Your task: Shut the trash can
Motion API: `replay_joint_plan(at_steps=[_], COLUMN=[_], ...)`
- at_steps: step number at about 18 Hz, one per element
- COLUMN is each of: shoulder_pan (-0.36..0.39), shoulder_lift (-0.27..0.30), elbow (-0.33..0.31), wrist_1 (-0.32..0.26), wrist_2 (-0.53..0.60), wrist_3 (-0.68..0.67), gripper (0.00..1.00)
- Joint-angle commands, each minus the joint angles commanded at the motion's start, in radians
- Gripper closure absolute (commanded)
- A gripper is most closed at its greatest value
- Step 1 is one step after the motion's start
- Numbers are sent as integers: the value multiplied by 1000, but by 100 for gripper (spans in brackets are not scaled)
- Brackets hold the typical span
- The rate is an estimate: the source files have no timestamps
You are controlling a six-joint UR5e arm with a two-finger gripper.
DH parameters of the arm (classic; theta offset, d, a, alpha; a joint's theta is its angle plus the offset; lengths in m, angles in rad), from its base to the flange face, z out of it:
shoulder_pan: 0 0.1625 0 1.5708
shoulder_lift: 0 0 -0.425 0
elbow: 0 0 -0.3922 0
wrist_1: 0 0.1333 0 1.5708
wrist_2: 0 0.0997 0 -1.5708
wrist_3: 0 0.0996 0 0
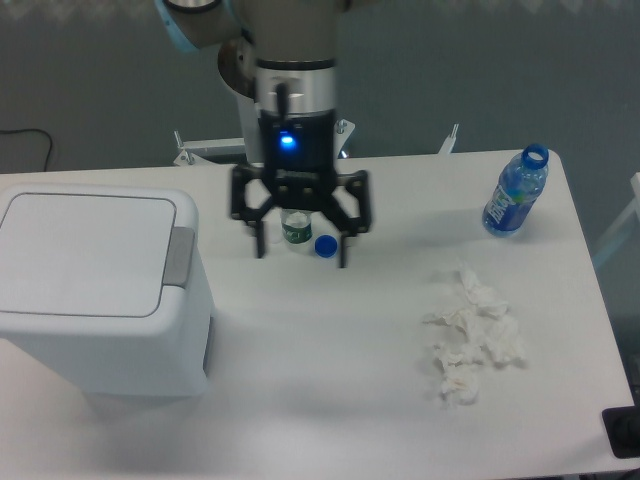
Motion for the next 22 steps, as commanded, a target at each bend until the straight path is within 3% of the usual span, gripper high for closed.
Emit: replay_joint_plan(at_steps=[7, 13, 16, 22], shoulder_pan=[155, 252, 298, 310], shoulder_lift=[-8, 12, 35, 55], elbow=[-9, -18, -44, -83], wrist_1=[-14, -90, -100, -110], wrist_2=[41, 41, 41, 43], wrist_3=[270, 594, 713, 729], gripper=[0, 0, 0, 0])
